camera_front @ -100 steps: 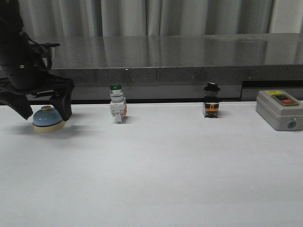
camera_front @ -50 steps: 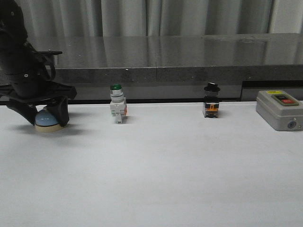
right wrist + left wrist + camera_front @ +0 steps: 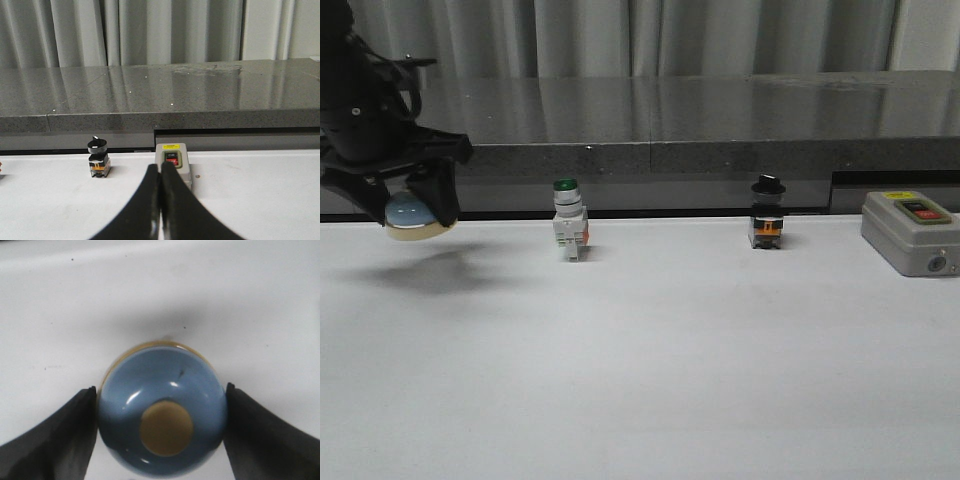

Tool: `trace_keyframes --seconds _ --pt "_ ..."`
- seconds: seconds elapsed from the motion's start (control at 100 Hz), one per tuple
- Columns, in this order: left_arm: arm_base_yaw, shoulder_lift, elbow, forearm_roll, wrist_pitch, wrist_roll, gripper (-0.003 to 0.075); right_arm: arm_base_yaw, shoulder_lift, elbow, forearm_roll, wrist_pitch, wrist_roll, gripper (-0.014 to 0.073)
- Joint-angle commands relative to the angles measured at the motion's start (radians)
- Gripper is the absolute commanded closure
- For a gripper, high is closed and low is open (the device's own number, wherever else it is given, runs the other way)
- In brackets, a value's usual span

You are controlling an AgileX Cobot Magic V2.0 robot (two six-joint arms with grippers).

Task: Place and press bell with both arms
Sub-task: 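Close the left gripper on the bell and lift it, then carry the bell with the left gripper to the table center and set it down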

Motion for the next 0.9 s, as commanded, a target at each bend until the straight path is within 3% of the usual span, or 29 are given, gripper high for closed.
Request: trace_keyframes --seconds 0.0,0.17,0.29,0.66,0.889 --pt "-0.015 -0.116 0.044 -0.024 -0.045 -0.007 0.0479 -0.004 -0.018 -0.015 -0.013 -0.080 -0.001 0.0654" --pt "-0.077 -0.236 0.222 -0.038 -0.166 -0.007 0.0479 -0.004 -0.018 -0.015 -0.013 -0.080 -0.001 0.0654" --pt "-0.147 -0.279 0.270 -0.041 -0.182 -0.007 0.0479 -0.004 -0.018 -0.015 -0.013 -0.080 -0.001 0.0654" --pt "-0.436 -0.227 0.265 -0.056 -0.267 -0.007 0.0479 -0.004 -0.018 -0.015 -0.013 -0.080 -0.001 0.0654" --pt "-0.539 -0.098 0.153 -0.056 -0.238 -0.007 0.0479 -0.004 -0.018 -0.015 -0.013 -0.080 -0.001 0.0654"
